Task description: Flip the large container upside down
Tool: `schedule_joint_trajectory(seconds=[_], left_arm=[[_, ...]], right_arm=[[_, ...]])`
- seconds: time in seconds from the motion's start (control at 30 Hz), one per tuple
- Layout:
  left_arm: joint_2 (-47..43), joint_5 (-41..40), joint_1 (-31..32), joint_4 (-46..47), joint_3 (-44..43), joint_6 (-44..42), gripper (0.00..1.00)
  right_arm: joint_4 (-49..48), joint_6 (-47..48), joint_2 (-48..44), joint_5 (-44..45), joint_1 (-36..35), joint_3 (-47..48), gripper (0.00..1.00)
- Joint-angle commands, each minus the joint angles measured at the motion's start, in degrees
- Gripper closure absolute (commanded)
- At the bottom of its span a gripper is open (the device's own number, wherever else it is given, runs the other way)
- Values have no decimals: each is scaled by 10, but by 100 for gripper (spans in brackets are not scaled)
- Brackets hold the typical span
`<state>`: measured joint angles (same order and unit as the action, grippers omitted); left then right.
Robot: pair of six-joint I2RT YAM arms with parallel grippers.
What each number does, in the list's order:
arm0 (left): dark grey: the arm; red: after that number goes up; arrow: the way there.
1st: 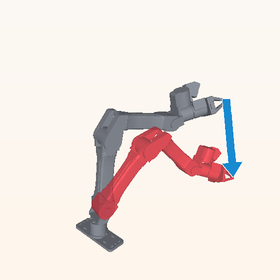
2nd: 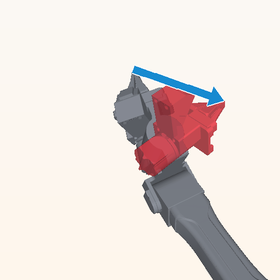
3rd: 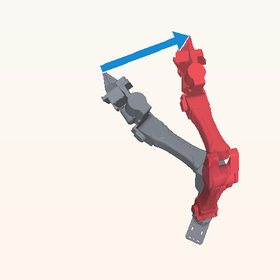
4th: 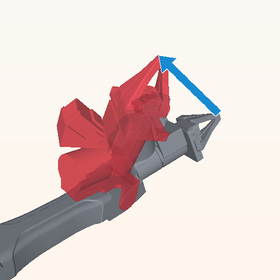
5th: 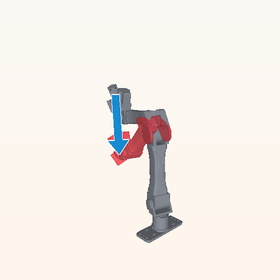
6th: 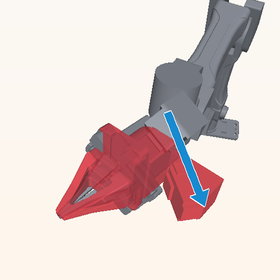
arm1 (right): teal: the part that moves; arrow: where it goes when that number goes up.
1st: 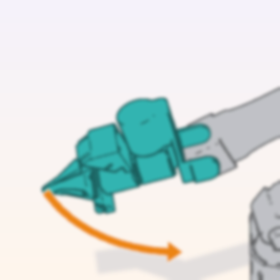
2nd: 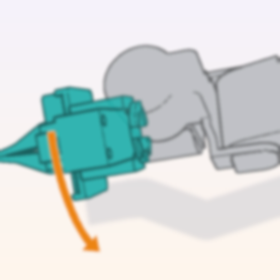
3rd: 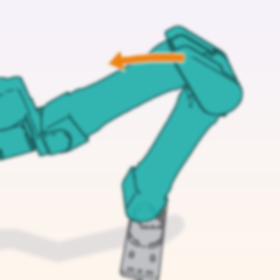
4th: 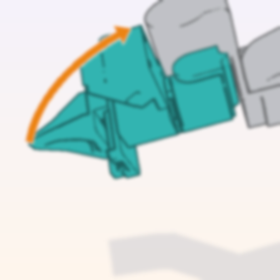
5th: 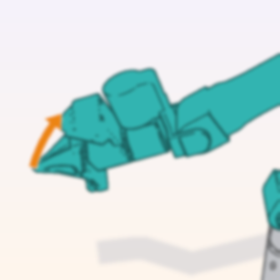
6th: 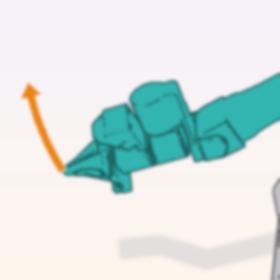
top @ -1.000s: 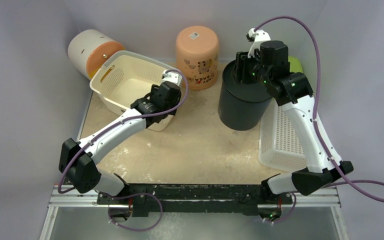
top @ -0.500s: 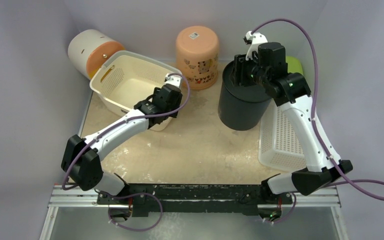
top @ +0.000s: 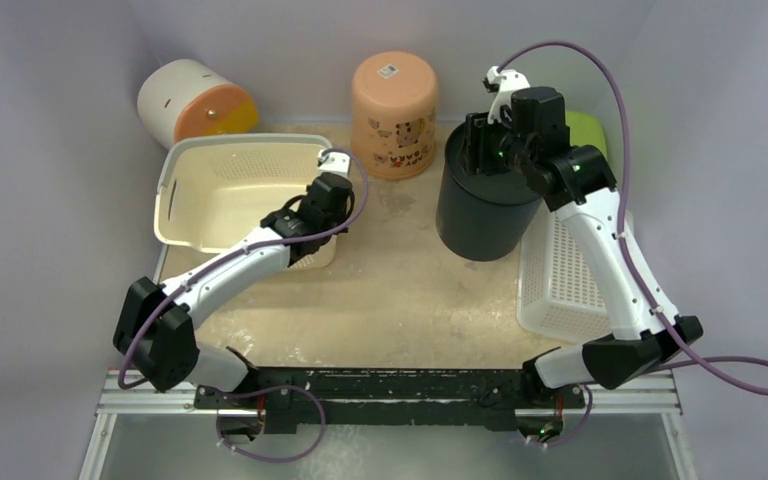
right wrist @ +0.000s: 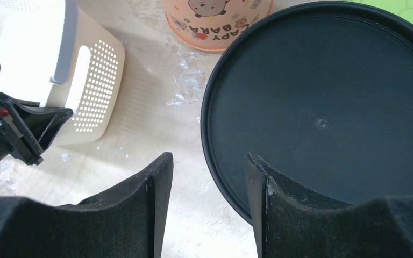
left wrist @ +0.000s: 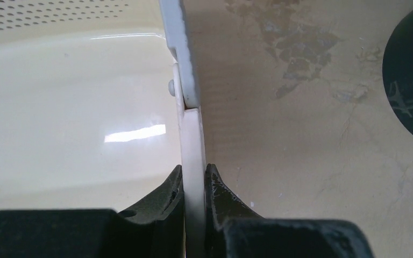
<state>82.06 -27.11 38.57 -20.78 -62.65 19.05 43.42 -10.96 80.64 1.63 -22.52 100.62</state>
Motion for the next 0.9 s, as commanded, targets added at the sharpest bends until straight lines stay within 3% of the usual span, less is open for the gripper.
schedule_joint_trajectory(seconds=[0.0,0.2,0.53,0.7,0.87], left_arm=[[-13,-8,-3,-25,31,11,100],[-15,-10,-3,-72,-53,15,100],[5,83,-1,-130,-311,65,100],[17,164,7,-97,-390,128,100],[-3,247,7,-3,-370,237,100]], right_arm=[[-15,9,3,-7,0,3,46],[-26,-8,-6,70,1,1,46],[-46,-25,-19,121,7,-7,47],[-57,-23,-24,125,11,-8,46],[-62,-20,-27,126,15,-9,46]])
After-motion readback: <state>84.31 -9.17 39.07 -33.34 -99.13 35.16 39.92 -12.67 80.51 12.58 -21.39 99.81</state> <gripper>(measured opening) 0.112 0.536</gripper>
